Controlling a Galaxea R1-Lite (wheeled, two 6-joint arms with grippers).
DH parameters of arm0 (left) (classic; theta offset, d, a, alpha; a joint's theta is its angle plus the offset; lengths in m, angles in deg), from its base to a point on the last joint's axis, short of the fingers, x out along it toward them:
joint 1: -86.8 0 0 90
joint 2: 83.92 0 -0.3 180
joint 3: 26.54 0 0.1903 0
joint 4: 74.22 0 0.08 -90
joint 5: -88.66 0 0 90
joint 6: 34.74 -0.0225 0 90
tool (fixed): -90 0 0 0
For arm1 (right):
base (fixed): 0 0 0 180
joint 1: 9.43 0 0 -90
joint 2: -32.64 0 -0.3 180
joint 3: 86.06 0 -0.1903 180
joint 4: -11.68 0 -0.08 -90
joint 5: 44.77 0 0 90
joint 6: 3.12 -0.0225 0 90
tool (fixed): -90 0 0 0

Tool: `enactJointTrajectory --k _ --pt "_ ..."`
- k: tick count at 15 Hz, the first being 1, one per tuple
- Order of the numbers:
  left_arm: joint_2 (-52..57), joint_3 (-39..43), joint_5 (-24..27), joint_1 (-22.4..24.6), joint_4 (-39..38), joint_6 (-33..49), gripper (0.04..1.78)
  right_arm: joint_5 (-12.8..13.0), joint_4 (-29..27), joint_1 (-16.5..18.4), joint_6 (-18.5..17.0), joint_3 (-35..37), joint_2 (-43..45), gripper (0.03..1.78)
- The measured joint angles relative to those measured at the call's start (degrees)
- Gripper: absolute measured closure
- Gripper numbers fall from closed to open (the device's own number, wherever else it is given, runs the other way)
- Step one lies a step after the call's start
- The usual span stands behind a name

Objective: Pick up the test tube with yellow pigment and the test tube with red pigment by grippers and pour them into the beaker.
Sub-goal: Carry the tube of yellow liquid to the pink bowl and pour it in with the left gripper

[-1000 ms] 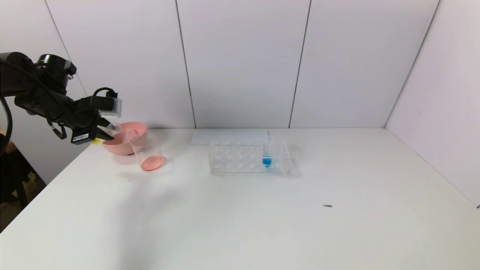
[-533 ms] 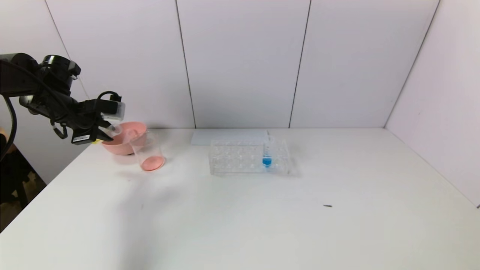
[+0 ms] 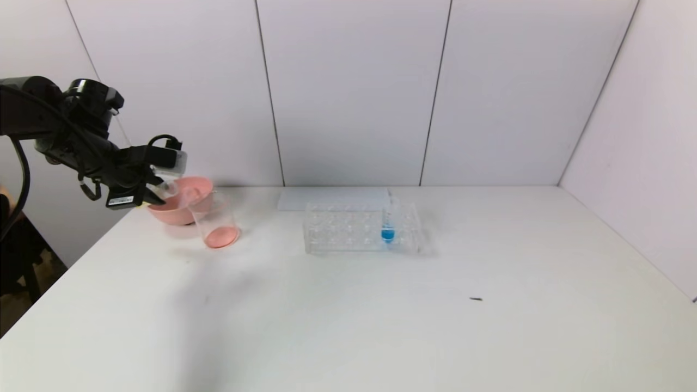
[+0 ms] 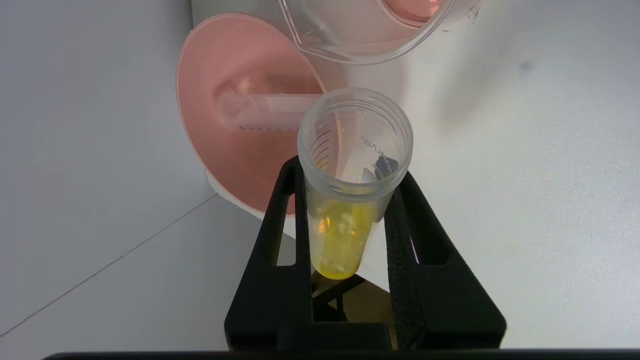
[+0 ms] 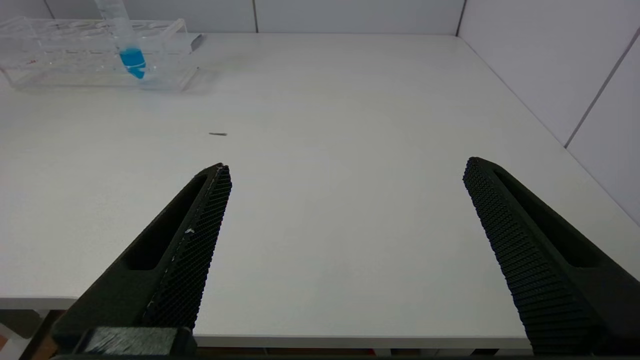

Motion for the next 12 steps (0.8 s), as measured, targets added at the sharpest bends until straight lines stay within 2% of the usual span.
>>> enactJointTrajectory --k 12 --pt "-0.3 -0.4 -7.4 -3.6 -0.8 -0.2 1.38 0.0 0.0 0.0 0.0 0.0 0.0 0.11"
